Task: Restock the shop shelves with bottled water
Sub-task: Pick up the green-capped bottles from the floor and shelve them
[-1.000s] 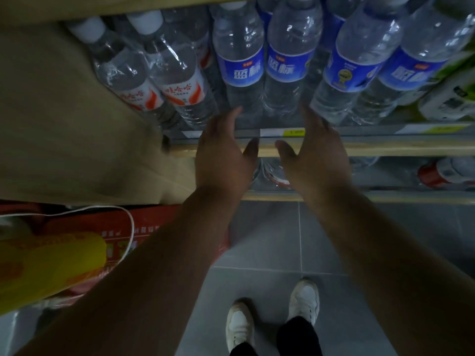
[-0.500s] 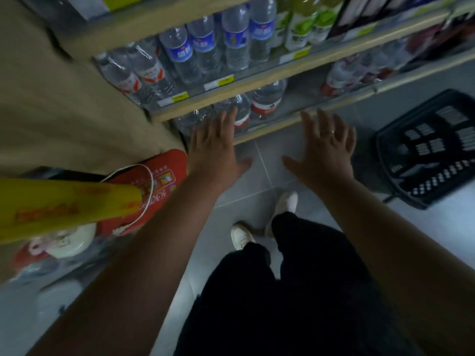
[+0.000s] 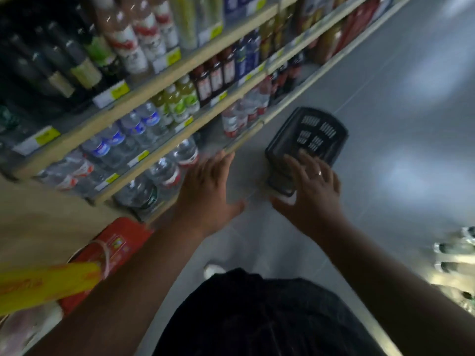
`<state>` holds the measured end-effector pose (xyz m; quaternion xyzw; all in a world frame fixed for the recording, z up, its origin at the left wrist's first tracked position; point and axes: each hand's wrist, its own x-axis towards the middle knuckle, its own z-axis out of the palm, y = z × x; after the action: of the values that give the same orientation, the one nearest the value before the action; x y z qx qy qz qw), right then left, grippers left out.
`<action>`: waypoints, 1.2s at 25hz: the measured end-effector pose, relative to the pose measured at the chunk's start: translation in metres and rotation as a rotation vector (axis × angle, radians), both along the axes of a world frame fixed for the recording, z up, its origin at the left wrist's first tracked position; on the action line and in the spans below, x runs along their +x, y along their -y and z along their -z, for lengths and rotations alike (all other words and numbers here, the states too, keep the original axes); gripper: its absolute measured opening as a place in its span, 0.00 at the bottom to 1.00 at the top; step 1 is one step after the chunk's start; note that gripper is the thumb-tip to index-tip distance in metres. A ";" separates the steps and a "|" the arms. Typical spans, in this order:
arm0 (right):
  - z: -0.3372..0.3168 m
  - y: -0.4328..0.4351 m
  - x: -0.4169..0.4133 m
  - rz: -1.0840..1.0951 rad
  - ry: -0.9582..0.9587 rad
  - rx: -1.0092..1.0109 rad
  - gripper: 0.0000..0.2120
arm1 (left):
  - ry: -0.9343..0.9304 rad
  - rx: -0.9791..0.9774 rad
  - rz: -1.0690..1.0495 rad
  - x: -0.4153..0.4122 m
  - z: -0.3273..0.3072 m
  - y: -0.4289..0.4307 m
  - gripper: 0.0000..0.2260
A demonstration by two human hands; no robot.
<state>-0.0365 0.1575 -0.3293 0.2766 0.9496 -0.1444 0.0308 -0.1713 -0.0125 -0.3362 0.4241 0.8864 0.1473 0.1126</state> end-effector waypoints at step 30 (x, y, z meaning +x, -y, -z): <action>0.004 -0.348 0.472 1.458 0.001 -0.130 0.40 | 0.136 -0.086 1.417 0.417 -0.013 -0.610 0.39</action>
<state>0.4359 0.5056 -0.3335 0.8360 0.5138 -0.1844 -0.0561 0.2457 0.5973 -0.3231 0.8834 0.3935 0.0296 0.2528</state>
